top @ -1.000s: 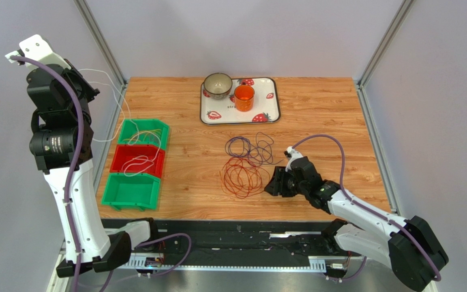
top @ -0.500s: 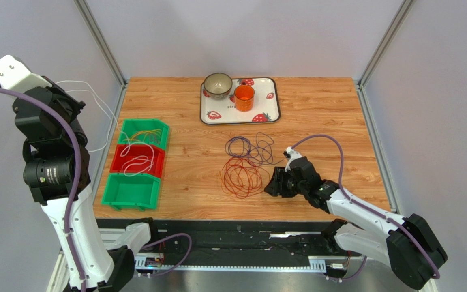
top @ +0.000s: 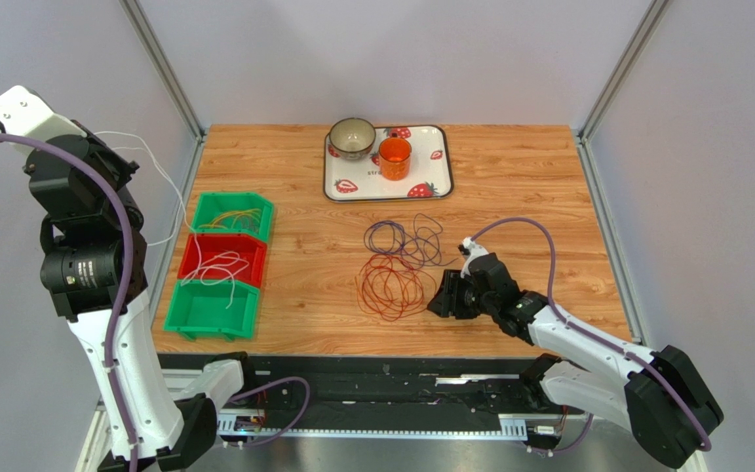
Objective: Untangle the cables
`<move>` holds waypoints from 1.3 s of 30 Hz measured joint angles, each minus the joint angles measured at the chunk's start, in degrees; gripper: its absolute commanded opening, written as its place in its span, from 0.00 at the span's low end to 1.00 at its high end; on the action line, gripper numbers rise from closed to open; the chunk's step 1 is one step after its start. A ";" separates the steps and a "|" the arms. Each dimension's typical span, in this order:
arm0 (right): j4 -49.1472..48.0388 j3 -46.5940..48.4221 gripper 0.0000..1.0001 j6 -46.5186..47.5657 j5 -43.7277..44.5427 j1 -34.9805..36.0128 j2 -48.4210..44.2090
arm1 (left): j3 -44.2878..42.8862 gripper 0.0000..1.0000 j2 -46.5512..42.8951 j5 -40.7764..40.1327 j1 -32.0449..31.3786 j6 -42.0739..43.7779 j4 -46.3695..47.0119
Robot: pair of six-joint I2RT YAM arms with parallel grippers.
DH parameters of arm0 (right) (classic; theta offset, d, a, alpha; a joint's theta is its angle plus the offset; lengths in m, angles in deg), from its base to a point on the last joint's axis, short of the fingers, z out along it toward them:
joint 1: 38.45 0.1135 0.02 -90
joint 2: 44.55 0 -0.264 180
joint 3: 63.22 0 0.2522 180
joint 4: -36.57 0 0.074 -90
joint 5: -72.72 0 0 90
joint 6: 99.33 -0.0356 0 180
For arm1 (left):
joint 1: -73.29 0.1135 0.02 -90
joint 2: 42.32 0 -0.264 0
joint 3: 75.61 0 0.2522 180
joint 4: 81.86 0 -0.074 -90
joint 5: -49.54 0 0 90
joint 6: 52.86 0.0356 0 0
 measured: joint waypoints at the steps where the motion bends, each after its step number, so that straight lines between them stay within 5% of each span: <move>1: 0.00 0.00 0.49 0.00 0.00 0.00 0.00 | 0.22 0.00 0.17 0.00 0.00 0.00 0.02; 17: -0.02 0.00 0.49 0.02 -0.02 0.00 0.57 | 1.01 0.00 7.21 -0.50 0.00 -0.20 1.11; 39: 0.00 0.17 0.48 0.59 -0.57 0.00 3.02 | 2.73 0.00 10.82 -14.27 0.44 0.72 1.09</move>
